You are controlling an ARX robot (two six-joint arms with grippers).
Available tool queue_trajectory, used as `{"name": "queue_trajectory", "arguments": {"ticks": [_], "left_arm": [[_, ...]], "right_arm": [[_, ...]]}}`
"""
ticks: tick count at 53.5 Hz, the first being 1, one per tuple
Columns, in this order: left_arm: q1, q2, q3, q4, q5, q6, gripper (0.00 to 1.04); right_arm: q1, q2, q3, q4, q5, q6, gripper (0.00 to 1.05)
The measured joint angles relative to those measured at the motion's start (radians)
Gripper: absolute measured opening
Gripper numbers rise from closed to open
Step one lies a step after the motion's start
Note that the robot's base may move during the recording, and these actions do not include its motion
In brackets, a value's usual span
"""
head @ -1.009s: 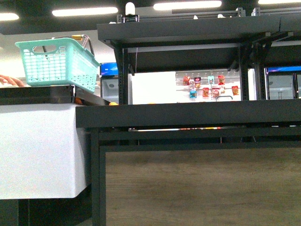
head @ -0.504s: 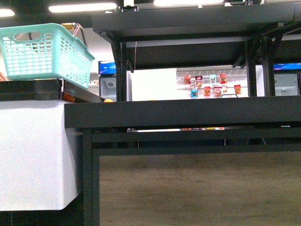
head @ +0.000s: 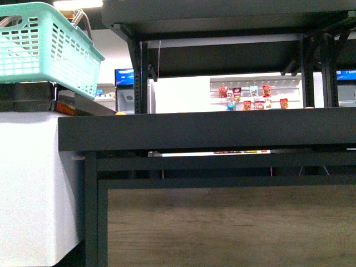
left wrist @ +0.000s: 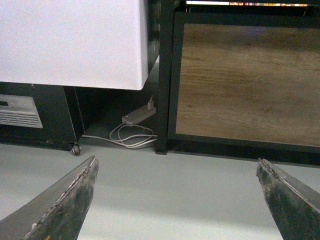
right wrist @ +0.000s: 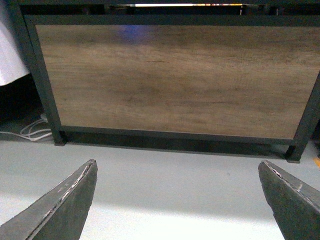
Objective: Pick lemon from shelf
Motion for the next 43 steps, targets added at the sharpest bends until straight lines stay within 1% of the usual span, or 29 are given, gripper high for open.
{"name": "queue_trajectory", "arguments": {"ticks": [43], "left_arm": [[0.0, 0.0, 0.0, 0.0, 0.0, 0.0, 0.97]], "right_arm": [[0.0, 0.0, 0.0, 0.0, 0.001, 0.0, 0.97]]}}
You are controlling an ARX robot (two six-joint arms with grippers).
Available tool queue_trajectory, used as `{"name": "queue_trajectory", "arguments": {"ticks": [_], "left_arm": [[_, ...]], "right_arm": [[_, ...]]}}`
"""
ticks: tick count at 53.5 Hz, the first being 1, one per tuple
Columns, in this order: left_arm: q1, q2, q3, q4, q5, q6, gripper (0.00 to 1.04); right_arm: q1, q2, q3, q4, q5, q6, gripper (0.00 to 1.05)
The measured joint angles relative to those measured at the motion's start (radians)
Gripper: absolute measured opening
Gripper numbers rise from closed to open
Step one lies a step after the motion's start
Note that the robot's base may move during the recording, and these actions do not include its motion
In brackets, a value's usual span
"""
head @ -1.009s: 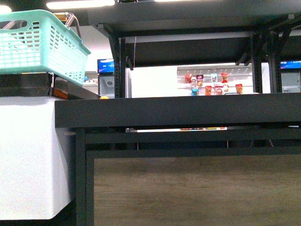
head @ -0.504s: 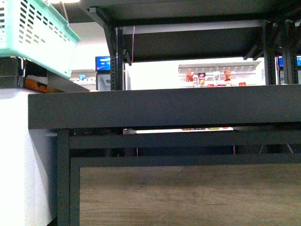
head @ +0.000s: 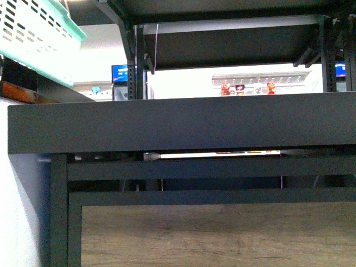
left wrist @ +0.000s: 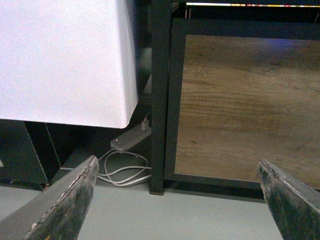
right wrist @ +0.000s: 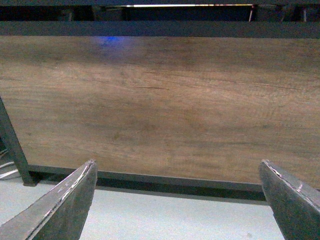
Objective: Pick lemon from shelf
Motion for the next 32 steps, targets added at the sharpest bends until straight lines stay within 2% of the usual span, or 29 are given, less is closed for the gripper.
{"name": "queue_trajectory", "arguments": {"ticks": [32], "left_arm": [[0.0, 0.0, 0.0, 0.0, 0.0, 0.0, 0.97]], "right_arm": [[0.0, 0.0, 0.0, 0.0, 0.0, 0.0, 0.97]]}}
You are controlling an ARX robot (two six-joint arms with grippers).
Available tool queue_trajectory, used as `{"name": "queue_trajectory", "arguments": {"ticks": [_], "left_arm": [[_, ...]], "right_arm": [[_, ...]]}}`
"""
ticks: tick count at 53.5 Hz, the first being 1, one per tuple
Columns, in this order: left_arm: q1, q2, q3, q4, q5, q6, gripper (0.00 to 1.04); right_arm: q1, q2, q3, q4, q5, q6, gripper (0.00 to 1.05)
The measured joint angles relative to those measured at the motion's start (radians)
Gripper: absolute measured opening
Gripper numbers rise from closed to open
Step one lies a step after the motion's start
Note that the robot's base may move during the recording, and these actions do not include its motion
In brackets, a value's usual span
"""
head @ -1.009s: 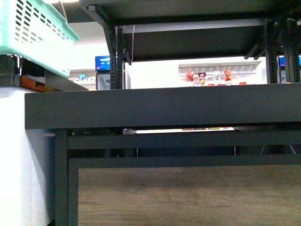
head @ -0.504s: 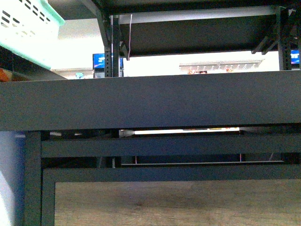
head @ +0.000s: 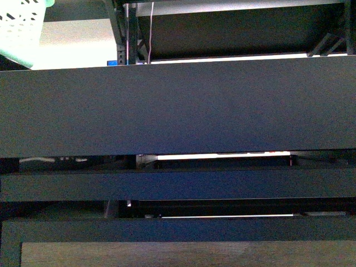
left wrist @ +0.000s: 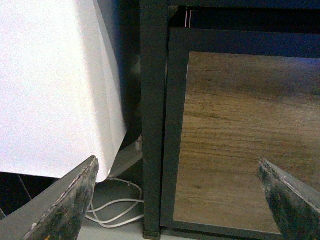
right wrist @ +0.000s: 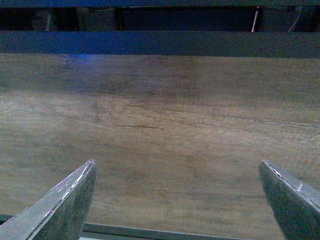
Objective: Pick lemon from shelf
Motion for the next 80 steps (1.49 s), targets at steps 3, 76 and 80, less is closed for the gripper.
{"name": "queue_trajectory", "arguments": {"ticks": [3, 76, 80], "left_arm": [[0.0, 0.0, 0.0, 0.0, 0.0, 0.0, 0.97], [0.0, 0.0, 0.0, 0.0, 0.0, 0.0, 0.97], [0.0, 0.0, 0.0, 0.0, 0.0, 0.0, 0.97]], "right_arm": [[0.0, 0.0, 0.0, 0.0, 0.0, 0.0, 0.97], [0.0, 0.0, 0.0, 0.0, -0.002, 0.0, 0.97], [0.0, 0.0, 0.0, 0.0, -0.002, 0.0, 0.97]]}}
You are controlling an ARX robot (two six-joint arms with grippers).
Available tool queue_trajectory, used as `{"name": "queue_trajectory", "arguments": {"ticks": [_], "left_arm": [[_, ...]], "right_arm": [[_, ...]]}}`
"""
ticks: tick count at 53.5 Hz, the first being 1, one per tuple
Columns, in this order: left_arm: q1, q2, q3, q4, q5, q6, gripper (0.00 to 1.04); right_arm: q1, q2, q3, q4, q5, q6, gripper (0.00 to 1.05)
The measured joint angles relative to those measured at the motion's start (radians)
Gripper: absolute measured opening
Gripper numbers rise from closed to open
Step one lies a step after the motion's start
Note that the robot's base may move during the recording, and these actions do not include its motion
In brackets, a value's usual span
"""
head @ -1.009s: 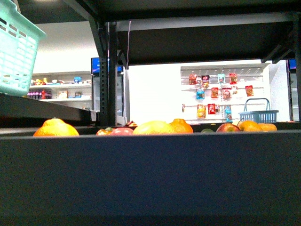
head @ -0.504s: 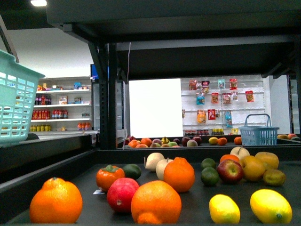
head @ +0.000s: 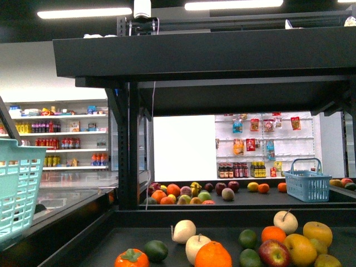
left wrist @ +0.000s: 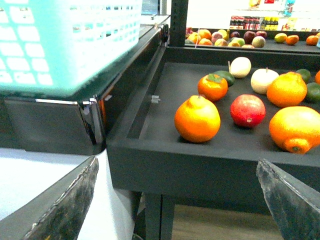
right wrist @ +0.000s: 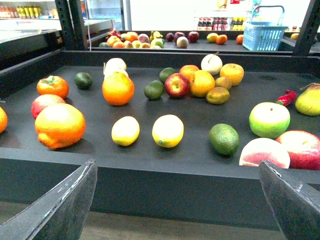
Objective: Pick lemon from shelf
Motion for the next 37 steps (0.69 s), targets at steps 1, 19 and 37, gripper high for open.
{"name": "queue_trajectory", "arguments": {"ticks": [1, 19, 37], "left_arm": [[0.0, 0.0, 0.0, 0.0, 0.0, 0.0, 0.97], [0.0, 0.0, 0.0, 0.0, 0.0, 0.0, 0.97], [0.0, 0.0, 0.0, 0.0, 0.0, 0.0, 0.97]], "right_arm": [[0.0, 0.0, 0.0, 0.0, 0.0, 0.0, 0.97], [0.0, 0.0, 0.0, 0.0, 0.0, 0.0, 0.97], [0.0, 0.0, 0.0, 0.0, 0.0, 0.0, 0.97]]}}
